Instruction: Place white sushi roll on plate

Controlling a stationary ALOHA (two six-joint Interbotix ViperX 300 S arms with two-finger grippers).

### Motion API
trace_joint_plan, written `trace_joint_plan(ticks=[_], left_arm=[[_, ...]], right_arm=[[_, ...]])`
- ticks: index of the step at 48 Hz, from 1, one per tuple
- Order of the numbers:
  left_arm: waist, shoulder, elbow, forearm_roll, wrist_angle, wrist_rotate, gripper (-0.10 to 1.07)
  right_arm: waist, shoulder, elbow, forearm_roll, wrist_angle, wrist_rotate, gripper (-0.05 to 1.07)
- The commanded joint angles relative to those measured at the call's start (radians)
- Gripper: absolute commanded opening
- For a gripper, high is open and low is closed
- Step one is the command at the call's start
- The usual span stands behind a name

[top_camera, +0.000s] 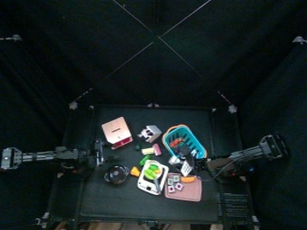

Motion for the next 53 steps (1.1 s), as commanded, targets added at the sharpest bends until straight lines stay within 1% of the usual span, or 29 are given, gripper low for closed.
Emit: trace_joint_plan(ticks=[1, 3, 8, 18, 24, 32, 37, 44, 47, 53], left_arm=[[0.0, 0.003, -0.017, -0.002, -0.005, -0.002, 0.98], [0.0, 0.003, -0.015, -0.002, -0.005, -0.002, 0.98], [0.0, 0.003, -0.015, -0.002, -0.005, -0.002, 0.98], [0.0, 0.003, -0.015, -0.002, -0.005, -0.002, 0.98], [0.0, 0.003, -0.012, -0.002, -0.005, -0.002, 0.98], [0.0, 0.003, -0.012, -0.002, -0.003, -0.002, 0.98], [0.0, 0.003, -0.012, -0.002, -0.005, -0.002, 0.98], [0.0, 0.003, -0.011, -0.002, -0.003, -0.002, 0.98], [0.0, 0.003, -0.009, -0.002, -0.003, -0.002, 0.98], [0.0, 0.003, -0.011, -0.002, -0.005, -0.002, 0.98]], right_arm=[[0.066, -0.017, 0.0, 0.015, -0.017, 0.006, 0.54], [0.098, -0.014, 0.009, 0.028, -0.014, 0.008, 0.54], [0.143, 0.0, 0.026, 0.071, -0.002, 0.014, 0.54], [0.207, 0.078, 0.061, 0.264, 0.035, 0.026, 0.54], [0.249, 0.138, 0.064, 0.333, 0.06, 0.026, 0.54], [0.288, 0.202, 0.06, 0.365, 0.058, 0.029, 0.54], [0.291, 0.249, 0.064, 0.393, 0.061, 0.038, 0.55], [0.287, 0.293, 0.069, 0.388, 0.066, 0.058, 0.55], [0.285, 0.307, 0.066, 0.38, 0.064, 0.066, 0.58], [0.288, 0.328, 0.055, 0.371, 0.041, 0.083, 0.68]])
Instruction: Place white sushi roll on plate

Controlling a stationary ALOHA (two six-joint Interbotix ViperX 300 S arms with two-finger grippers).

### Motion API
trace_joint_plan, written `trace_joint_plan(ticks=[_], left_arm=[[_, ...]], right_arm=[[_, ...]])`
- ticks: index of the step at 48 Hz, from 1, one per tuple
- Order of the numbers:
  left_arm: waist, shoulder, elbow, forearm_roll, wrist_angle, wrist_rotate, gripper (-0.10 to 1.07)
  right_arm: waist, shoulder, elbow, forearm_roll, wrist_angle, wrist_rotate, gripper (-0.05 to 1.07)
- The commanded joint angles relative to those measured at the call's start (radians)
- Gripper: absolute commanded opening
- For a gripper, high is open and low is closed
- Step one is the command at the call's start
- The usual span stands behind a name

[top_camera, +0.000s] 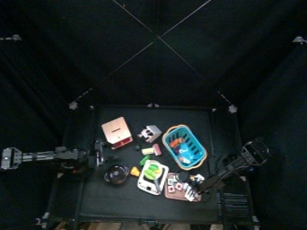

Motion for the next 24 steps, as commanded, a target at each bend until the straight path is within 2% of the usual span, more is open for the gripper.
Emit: trace_joint_plan(ticks=[1, 11, 24], left_arm=[[0.0, 0.005, -0.014, -0.002, -0.003, -0.002, 0.98], [0.0, 0.005, -0.014, -0.002, -0.003, -0.002, 0.98], [0.002, 0.005, -0.014, -0.002, -0.005, -0.002, 0.98]], right_arm=[[0.005, -0.002, -0.023, -0.005, -0.021, 0.008, 0.69], [0.006, 0.021, -0.021, -0.005, -0.031, 0.005, 0.84], [-0.002, 0.011, -0.04, -0.009, 0.008, -0.003, 0.87]])
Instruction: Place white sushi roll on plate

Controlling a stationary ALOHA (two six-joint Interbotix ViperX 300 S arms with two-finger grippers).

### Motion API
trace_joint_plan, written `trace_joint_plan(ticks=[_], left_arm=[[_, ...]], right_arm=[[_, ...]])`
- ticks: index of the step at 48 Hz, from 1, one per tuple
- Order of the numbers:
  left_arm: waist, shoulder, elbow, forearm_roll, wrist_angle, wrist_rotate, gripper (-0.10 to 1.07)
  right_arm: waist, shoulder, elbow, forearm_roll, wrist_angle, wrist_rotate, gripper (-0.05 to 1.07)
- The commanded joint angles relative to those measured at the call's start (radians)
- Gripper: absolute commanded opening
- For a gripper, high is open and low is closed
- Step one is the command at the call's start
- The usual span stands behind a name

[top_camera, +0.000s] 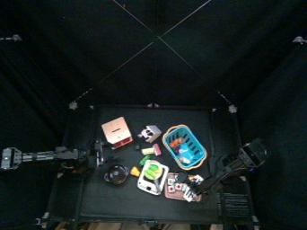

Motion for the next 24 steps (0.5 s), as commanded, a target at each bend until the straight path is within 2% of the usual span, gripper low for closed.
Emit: trace_joint_plan(ticks=[1, 24], left_arm=[[0.0, 0.003, -0.014, -0.002, -0.005, 0.0, 0.98], [0.002, 0.003, -0.014, -0.002, -0.005, 0.0, 0.98]], right_arm=[[-0.003, -0.028, -0.026, -0.006, 0.011, -0.002, 0.87], [-0.008, -0.029, -0.066, -0.104, -0.002, -0.014, 0.87]])
